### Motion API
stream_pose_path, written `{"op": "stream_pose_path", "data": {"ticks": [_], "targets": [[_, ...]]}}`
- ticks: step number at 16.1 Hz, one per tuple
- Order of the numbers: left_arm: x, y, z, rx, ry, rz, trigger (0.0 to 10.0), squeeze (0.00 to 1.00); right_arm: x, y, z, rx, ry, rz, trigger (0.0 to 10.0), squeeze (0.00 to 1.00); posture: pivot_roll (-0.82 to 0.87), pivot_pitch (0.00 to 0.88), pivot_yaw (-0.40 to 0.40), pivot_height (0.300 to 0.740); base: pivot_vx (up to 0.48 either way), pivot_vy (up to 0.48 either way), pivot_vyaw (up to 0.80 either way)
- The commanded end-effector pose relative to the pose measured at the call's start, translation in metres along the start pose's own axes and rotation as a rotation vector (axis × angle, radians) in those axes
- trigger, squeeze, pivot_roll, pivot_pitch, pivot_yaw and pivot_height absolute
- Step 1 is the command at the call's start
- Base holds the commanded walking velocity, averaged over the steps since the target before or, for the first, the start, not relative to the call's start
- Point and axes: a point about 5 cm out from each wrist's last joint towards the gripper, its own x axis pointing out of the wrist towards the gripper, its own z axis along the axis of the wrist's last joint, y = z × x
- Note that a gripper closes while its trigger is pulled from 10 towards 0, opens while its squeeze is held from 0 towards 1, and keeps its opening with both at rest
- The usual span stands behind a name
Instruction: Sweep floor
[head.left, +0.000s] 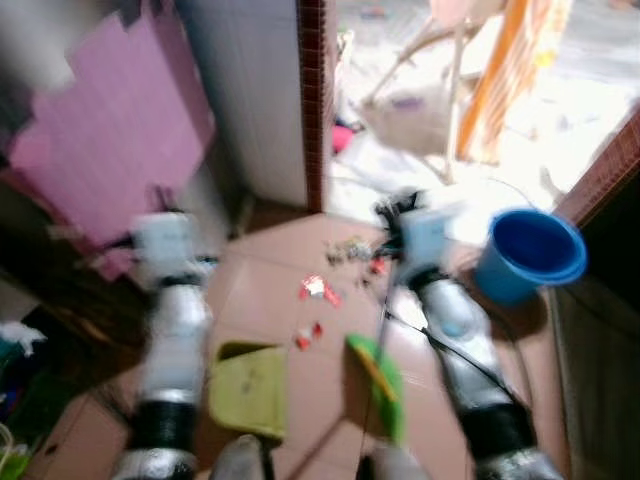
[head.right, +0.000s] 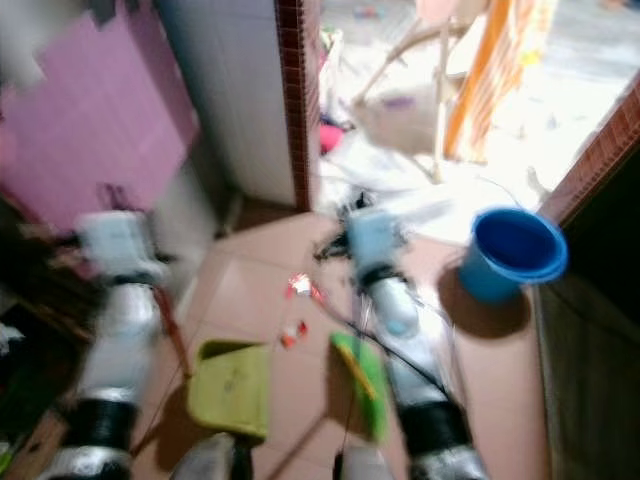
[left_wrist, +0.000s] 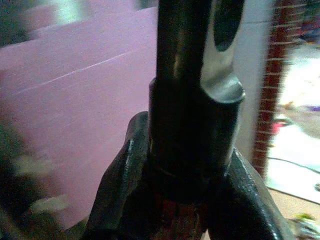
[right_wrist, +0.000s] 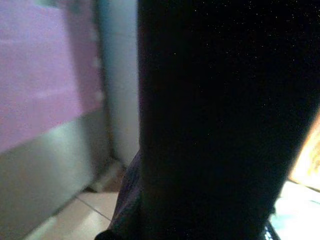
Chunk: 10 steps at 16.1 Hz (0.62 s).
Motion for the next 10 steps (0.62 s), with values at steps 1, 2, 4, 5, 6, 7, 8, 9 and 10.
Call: {"op": "stream_pose_path", "data": {"ticks": [1,2,4,5,6,7,8,9,10], "targets": [[0.0067,0.0082,0.0170,-0.016,-0.077,0.028,10.0,0.00,0.0062,0.0064,0.0130,-0.026,-0.057,0.023,10.0,0.00,-0.06,0.140,0.023,0.740,0.431,0.000,0.00],[0.0068,0.0071,0.0173,-0.018,-0.078,0.024,10.0,0.00,0.0066,0.0053,0.0130,-0.030,-0.057,0.019,10.0,0.00,-0.06,0.141,0.023,0.740,0.439,0.000,0.00],[0.0071,0.0050,0.0177,-0.022,-0.076,0.021,10.0,0.00,0.0065,0.0041,0.0126,-0.034,-0.057,0.015,10.0,0.00,-0.06,0.141,0.023,0.740,0.435,0.000,0.00],[0.0072,0.0041,0.0179,-0.027,-0.072,0.023,10.0,0.00,0.0061,0.0038,0.0122,-0.034,-0.056,0.014,10.0,0.00,-0.06,0.141,0.023,0.740,0.439,0.000,0.00],[0.0070,0.0038,0.0180,-0.029,-0.072,0.023,10.0,0.00,0.0056,0.0037,0.0119,-0.034,-0.055,0.013,10.0,0.00,-0.06,0.141,0.024,0.740,0.435,0.000,0.00],[0.0071,0.0037,0.0181,-0.033,-0.069,0.024,10.0,0.00,0.0051,0.0038,0.0116,-0.035,-0.054,0.012,10.0,0.00,-0.06,0.141,0.025,0.740,0.428,0.000,0.00],[0.0076,0.0036,0.0196,-0.037,-0.072,0.021,10.0,0.00,0.0050,0.0038,0.0113,-0.034,-0.053,0.009,10.0,0.00,-0.06,0.142,0.025,0.740,0.398,0.270,0.00],[0.0082,0.0034,0.0221,-0.037,-0.082,0.017,10.0,0.00,0.0052,0.0040,0.0115,-0.035,-0.053,0.009,10.0,0.00,-0.06,0.142,0.025,0.740,0.390,0.277,0.00],[0.0089,0.0027,0.0254,-0.038,-0.094,0.019,10.0,0.00,0.0053,0.0036,0.0115,-0.034,-0.053,0.006,10.0,0.00,-0.06,0.143,0.025,0.740,0.390,0.277,0.00]]}}
